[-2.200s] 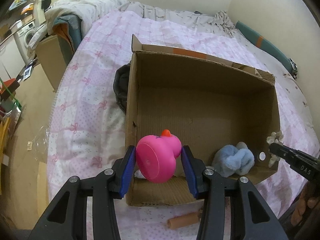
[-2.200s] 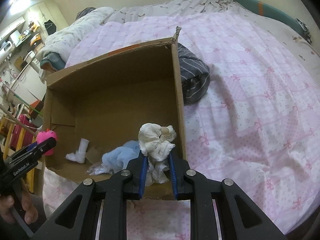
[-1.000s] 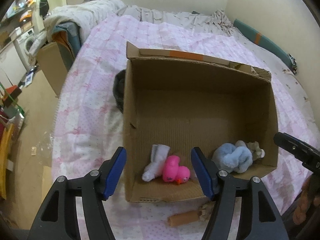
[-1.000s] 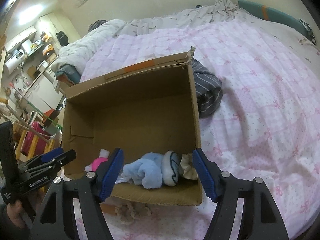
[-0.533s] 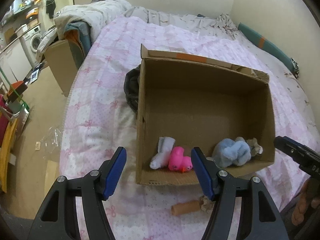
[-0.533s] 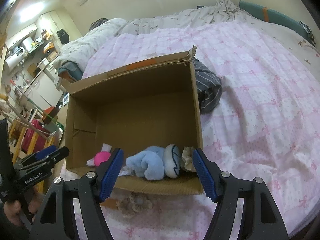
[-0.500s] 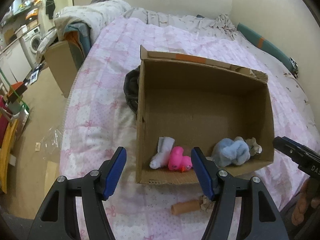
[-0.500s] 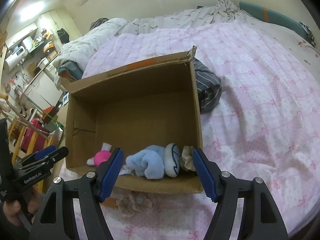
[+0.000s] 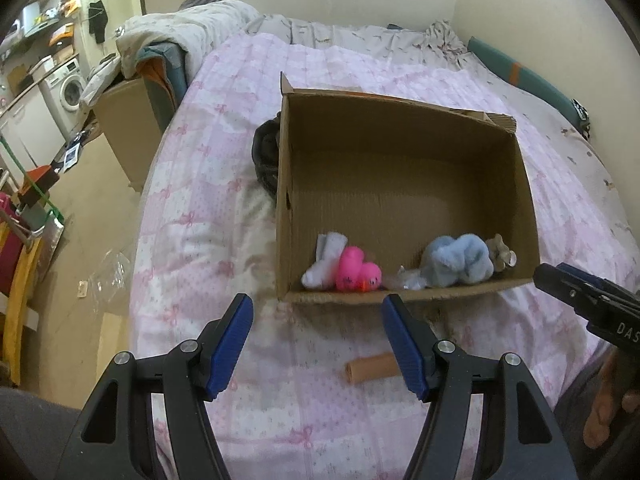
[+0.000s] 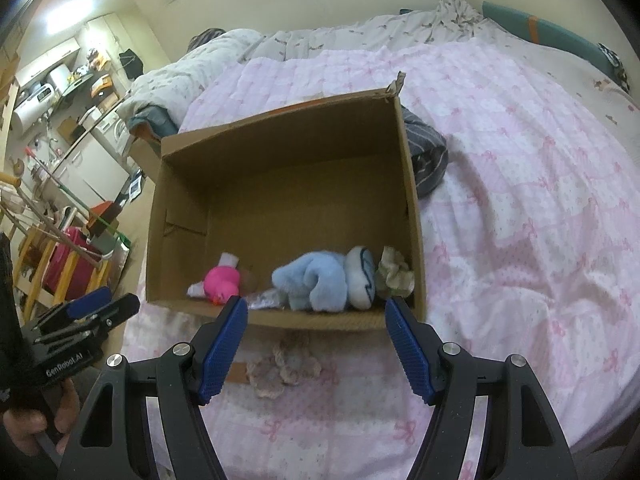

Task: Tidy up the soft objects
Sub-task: 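Move the right gripper to the beige lace scrunchie and grasp it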

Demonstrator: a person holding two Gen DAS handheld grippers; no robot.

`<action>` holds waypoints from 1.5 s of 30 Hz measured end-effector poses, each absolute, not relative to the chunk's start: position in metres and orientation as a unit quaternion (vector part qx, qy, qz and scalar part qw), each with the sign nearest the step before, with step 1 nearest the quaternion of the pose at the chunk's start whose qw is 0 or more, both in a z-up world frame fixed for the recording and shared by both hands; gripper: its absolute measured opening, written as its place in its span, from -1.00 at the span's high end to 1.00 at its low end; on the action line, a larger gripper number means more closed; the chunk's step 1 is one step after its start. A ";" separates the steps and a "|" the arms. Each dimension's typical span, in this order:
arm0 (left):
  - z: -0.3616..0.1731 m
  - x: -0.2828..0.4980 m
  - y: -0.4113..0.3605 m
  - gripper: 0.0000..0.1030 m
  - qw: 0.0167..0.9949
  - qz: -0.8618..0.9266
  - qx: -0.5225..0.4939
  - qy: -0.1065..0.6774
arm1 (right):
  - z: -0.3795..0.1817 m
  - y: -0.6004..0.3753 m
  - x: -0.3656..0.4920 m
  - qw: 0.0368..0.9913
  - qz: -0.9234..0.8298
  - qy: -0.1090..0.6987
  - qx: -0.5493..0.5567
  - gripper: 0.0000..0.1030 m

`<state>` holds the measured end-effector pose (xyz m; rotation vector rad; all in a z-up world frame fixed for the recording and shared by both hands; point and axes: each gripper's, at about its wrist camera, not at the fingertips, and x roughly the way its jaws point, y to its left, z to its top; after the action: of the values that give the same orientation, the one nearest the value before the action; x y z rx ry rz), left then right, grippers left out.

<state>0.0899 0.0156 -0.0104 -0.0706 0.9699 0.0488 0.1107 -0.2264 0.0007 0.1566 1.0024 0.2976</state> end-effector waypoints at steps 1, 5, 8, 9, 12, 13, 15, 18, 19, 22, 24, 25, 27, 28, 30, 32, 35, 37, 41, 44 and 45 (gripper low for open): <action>-0.011 0.086 0.017 -0.24 0.883 0.026 -0.039 0.467 | 0.000 -0.226 0.109 0.863 0.138 0.480 0.073 -0.46; -0.017 0.076 0.028 -0.24 0.875 0.049 -0.074 0.475 | -0.002 -0.227 0.100 0.858 0.136 0.487 0.089 -0.46; -0.028 0.073 0.033 -0.24 0.865 0.077 -0.081 0.490 | -0.005 -0.226 0.095 0.853 0.142 0.494 0.097 -0.46; -0.033 0.073 0.035 -0.24 0.858 0.081 -0.089 0.499 | -0.006 -0.224 0.094 0.851 0.143 0.497 0.095 -0.46; -0.042 0.073 0.040 -0.24 0.846 0.086 -0.105 0.515 | -0.012 -0.218 0.093 0.844 0.149 0.507 0.088 -0.46; -0.043 0.073 0.039 -0.24 0.846 0.088 -0.103 0.516 | -0.015 -0.215 0.094 0.842 0.149 0.512 0.083 -0.46; -0.044 0.074 0.037 -0.24 0.846 0.091 -0.097 0.516 | -0.023 -0.209 0.098 0.835 0.148 0.526 0.068 -0.46; -0.048 0.076 0.038 -0.24 0.841 0.092 -0.102 0.523 | -0.039 -0.201 0.103 0.815 0.156 0.555 0.057 -0.46; -0.050 0.077 0.039 -0.24 0.839 0.092 -0.105 0.525 | -0.045 -0.197 0.104 0.807 0.161 0.566 0.051 -0.46; -0.053 0.078 0.041 -0.24 0.833 0.089 -0.119 0.533 | -0.057 -0.181 0.105 0.798 0.166 0.580 0.006 -0.46; -0.053 0.079 0.042 -0.24 0.832 0.080 -0.133 0.533 | -0.062 -0.172 0.107 0.794 0.174 0.582 -0.014 -0.46; -0.052 0.080 0.041 -0.24 0.832 0.075 -0.138 0.533 | -0.065 -0.169 0.107 0.791 0.178 0.585 -0.019 -0.46; -0.051 0.080 0.039 -0.24 0.832 0.067 -0.141 0.533 | -0.073 -0.164 0.109 0.784 0.182 0.592 -0.035 -0.46; -0.051 0.080 0.037 -0.24 0.832 0.066 -0.138 0.533 | -0.078 -0.161 0.110 0.779 0.184 0.598 -0.042 -0.46; -0.052 0.080 0.036 -0.25 0.832 0.065 -0.135 0.534 | -0.087 -0.156 0.111 0.771 0.187 0.607 -0.053 -0.46; -0.052 0.080 0.036 -0.25 0.831 0.064 -0.136 0.536 | -0.094 -0.151 0.112 0.767 0.188 0.610 -0.069 -0.46; -0.054 0.081 0.038 -0.25 0.829 0.068 -0.136 0.539 | -0.103 -0.145 0.115 0.762 0.190 0.613 -0.088 -0.46; -0.057 0.081 0.040 -0.25 0.826 0.072 -0.139 0.542 | -0.108 -0.138 0.118 0.757 0.197 0.615 -0.096 -0.46; -0.061 0.082 0.045 -0.25 0.820 0.078 -0.148 0.547 | -0.121 -0.126 0.120 0.749 0.203 0.618 -0.121 -0.46; -0.062 0.083 0.045 -0.25 0.819 0.079 -0.150 0.548 | -0.122 -0.119 0.116 0.752 0.209 0.608 -0.145 -0.37; -0.063 0.084 0.043 -0.25 0.819 0.077 -0.149 0.549 | -0.122 -0.115 0.114 0.753 0.211 0.604 -0.157 -0.27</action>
<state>0.0839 0.0432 -0.0627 -0.3172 1.1684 0.1635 0.1138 -0.1150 -0.1221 -0.3417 1.3177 0.4607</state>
